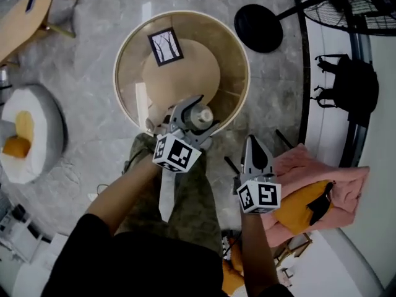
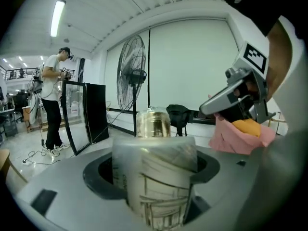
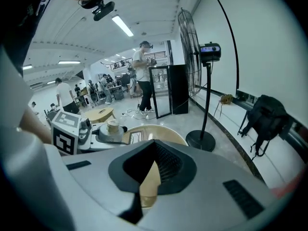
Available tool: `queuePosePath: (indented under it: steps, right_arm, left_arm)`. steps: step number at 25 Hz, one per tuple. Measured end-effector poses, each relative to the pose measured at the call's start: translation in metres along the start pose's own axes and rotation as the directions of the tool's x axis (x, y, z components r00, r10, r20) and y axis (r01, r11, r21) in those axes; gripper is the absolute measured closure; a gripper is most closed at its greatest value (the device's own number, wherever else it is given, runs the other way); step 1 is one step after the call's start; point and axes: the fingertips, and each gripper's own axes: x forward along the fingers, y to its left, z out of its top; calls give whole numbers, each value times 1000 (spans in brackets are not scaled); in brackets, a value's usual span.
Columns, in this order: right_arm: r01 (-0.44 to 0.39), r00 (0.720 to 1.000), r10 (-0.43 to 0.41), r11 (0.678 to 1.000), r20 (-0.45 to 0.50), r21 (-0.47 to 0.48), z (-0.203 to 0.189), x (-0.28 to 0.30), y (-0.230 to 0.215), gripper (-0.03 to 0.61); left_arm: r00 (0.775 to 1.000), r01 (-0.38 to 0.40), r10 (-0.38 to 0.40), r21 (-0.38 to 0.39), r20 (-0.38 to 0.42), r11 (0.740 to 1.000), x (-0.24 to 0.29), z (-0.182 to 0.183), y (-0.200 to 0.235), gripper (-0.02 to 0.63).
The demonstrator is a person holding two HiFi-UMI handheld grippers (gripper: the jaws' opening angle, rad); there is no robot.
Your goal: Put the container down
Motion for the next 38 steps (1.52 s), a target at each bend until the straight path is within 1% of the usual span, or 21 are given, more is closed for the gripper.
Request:
queuePosePath:
  steps: [3, 5, 7, 11, 17, 19, 22, 26, 30, 34, 38]
  right_arm:
    - [-35, 999, 35, 999, -27, -9, -23, 29, 0, 555]
    - [-56, 997, 56, 998, -53, 7, -41, 39, 4, 556]
    - [-84, 993, 85, 996, -77, 15, -59, 47, 9, 557]
    - [-124, 986, 123, 992, -108, -5, -88, 71, 9, 556]
    - [-135, 983, 133, 991, -124, -1, -121, 106, 5, 557]
    - [-137, 983, 138, 990, -123, 17, -129, 114, 9, 557]
    - [-156, 980, 162, 986, -117, 53, -137, 125, 16, 556]
    - [-169, 977, 171, 985, -126, 26, -142, 130, 18, 557]
    - [-159, 978, 153, 987, -144, -28, -147, 130, 16, 557]
    - [-164, 976, 160, 986, -146, -17, -150, 130, 20, 557]
    - [-175, 975, 171, 985, -144, -9, -152, 132, 25, 557]
  left_arm:
    - [1000, 12, -11, 49, -27, 999, 23, -41, 5, 265]
    - [999, 21, -18, 58, -45, 998, 35, -64, 6, 265]
    - [998, 18, -16, 46, -55, 999, 45, -84, 8, 265]
    - [998, -5, 6, 25, -55, 1000, 64, -114, 18, 265]
    - [997, -40, 38, -33, -63, 999, 88, -152, 34, 265]
    - [997, -31, 29, -35, -70, 999, 95, -162, 35, 265]
    - [997, 3, -4, -2, -80, 1000, 103, -175, 32, 265]
    - [996, 32, -31, 9, -89, 999, 109, -184, 28, 265]
    - [992, 22, -20, 18, -128, 1000, 115, -192, 30, 265]
    - [989, 18, -16, 16, -150, 1000, 118, -201, 32, 265]
    - [985, 2, -5, -21, -171, 1000, 118, -209, 34, 265]
